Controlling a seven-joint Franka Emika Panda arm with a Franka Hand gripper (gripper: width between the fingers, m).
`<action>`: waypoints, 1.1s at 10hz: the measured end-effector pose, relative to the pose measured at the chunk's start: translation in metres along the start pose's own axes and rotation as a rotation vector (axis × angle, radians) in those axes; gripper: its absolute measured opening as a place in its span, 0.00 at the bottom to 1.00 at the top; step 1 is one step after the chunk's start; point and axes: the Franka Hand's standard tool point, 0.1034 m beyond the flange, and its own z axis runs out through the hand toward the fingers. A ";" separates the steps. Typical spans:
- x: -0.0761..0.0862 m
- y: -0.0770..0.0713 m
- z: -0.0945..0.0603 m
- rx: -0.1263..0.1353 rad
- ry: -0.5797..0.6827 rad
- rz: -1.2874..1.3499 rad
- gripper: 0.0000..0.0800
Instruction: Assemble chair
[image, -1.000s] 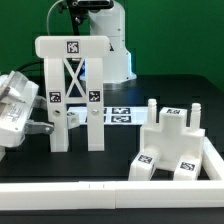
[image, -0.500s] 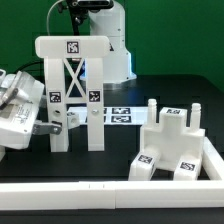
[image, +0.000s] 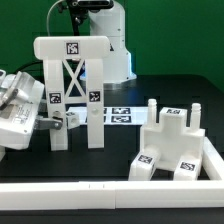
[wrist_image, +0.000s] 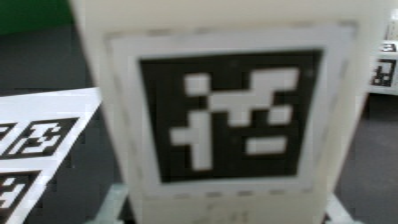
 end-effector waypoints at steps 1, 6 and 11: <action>-0.001 -0.002 -0.001 0.001 0.013 -0.008 0.36; -0.070 -0.019 -0.023 0.104 0.363 -0.208 0.36; -0.072 -0.033 -0.029 0.038 0.718 -0.369 0.36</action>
Offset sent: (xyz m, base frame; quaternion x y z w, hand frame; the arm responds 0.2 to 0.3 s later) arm 0.0073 0.0047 0.0611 0.0530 0.1400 -0.0771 0.9857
